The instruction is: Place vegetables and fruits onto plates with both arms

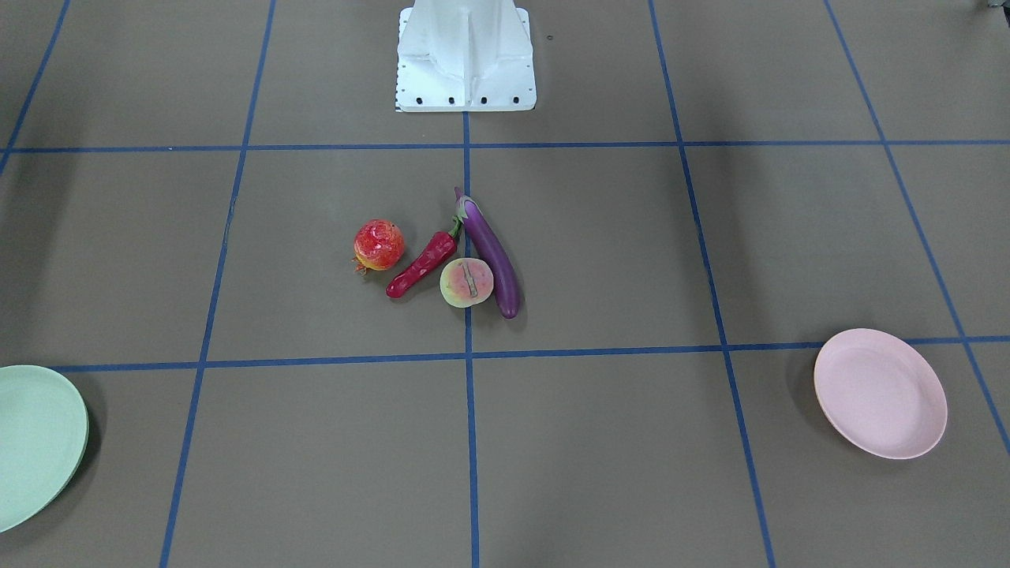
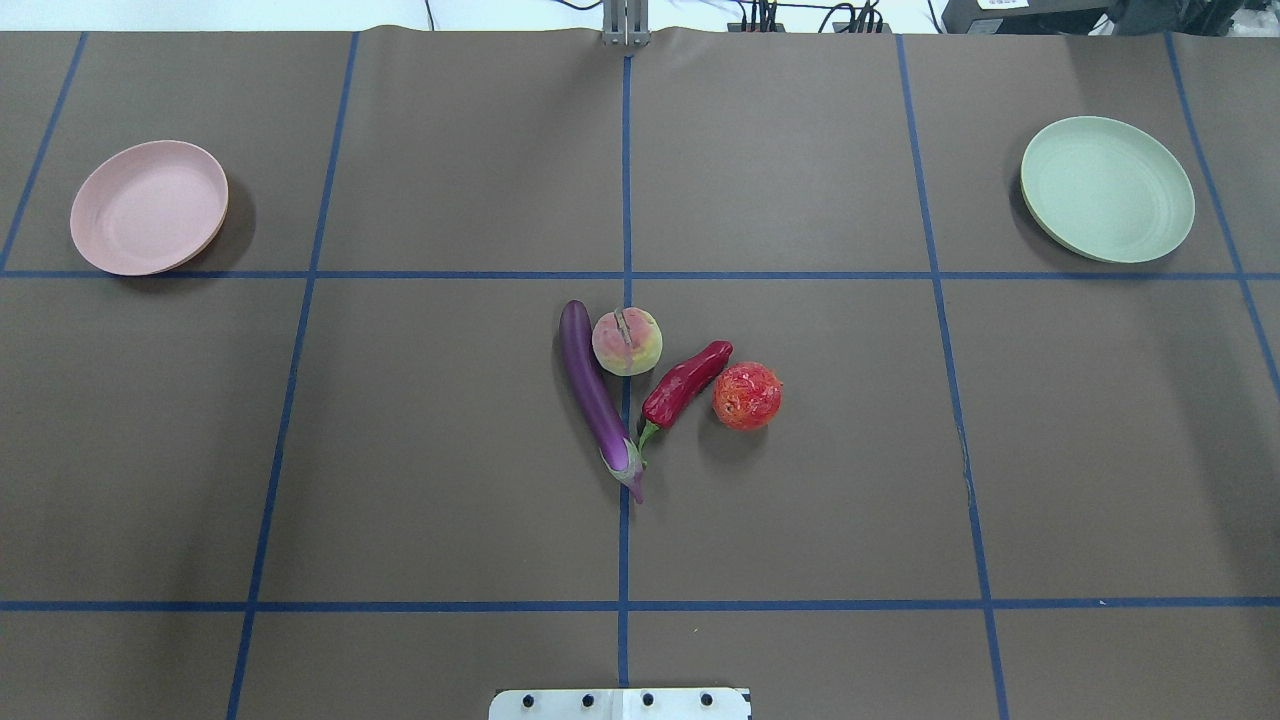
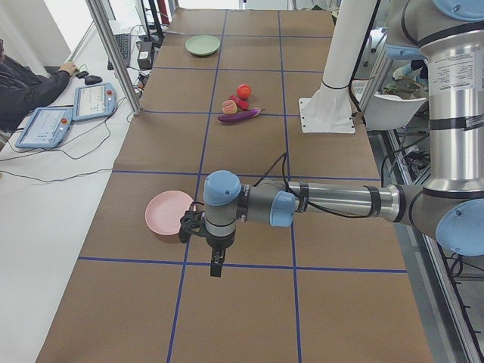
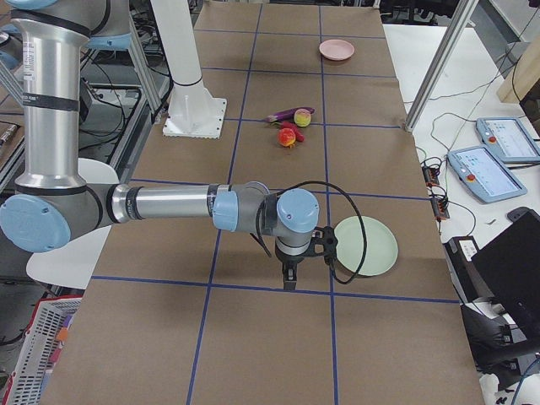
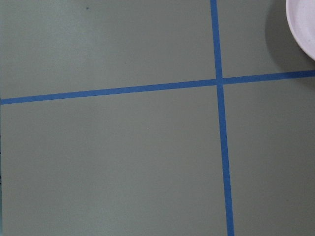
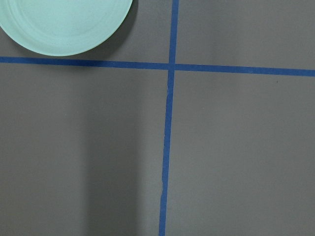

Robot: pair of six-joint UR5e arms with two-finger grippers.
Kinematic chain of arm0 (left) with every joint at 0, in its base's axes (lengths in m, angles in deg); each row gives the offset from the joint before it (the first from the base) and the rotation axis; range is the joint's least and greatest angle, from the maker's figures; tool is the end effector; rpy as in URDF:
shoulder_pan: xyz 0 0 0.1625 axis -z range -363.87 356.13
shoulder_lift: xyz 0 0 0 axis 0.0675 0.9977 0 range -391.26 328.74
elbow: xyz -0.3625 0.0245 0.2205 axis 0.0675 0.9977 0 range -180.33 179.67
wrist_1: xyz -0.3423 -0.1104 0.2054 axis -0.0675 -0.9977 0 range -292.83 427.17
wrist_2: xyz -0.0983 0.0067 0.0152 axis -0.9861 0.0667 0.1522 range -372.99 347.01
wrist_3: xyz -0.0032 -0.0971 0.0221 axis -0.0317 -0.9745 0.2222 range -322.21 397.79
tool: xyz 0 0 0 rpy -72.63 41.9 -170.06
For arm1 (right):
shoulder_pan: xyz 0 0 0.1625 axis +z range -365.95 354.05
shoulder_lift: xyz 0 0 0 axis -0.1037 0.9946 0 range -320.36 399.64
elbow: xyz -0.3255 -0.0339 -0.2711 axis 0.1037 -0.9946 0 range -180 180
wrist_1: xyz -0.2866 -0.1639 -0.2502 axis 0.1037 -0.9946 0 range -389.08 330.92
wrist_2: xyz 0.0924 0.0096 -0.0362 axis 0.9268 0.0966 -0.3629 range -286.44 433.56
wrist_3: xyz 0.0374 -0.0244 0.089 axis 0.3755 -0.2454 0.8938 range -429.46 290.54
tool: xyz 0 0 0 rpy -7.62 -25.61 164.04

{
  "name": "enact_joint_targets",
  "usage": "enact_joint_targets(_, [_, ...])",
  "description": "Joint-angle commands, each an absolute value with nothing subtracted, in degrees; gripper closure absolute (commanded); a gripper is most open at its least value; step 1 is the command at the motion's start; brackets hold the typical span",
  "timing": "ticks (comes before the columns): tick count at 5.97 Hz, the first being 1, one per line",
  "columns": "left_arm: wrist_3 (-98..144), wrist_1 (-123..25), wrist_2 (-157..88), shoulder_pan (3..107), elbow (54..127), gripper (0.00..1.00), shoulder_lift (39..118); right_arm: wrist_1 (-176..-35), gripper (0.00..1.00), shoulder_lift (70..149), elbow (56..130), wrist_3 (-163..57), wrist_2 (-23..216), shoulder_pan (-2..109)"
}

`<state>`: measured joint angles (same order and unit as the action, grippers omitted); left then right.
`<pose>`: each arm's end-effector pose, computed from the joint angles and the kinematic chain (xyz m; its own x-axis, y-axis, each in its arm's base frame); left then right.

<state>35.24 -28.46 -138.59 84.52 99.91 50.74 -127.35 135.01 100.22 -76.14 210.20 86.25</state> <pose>-0.0627 -0.4445 0.6346 0.8110 0.0583 -0.5821 0.0083 0.9938 0.1111 0.0780 -0.4438 0.6267 0.6843 -0.0467 0.7277 0.0414 0.9988 0.0252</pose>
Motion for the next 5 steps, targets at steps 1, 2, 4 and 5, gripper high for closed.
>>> enact_joint_targets(1, [35.59,-28.54,-138.67,84.46,99.86,0.0,50.92,-127.34,0.0,134.83,100.8,-75.97,210.67,86.16])
enact_joint_targets(2, [35.24,-28.02,-138.94,84.54,100.47,0.0,51.88,-127.26,0.0,134.39,100.98,-76.06,210.67,86.16])
enact_joint_targets(4, [35.42,-28.89,-147.58,84.46,100.48,0.0,52.94,-127.43,0.0,132.81,101.86,-76.32,210.06,85.81])
enact_joint_targets(5, [35.24,-30.9,-148.07,82.89,100.3,0.0,55.99,-127.34,0.0,129.93,104.21,-77.45,209.88,85.37])
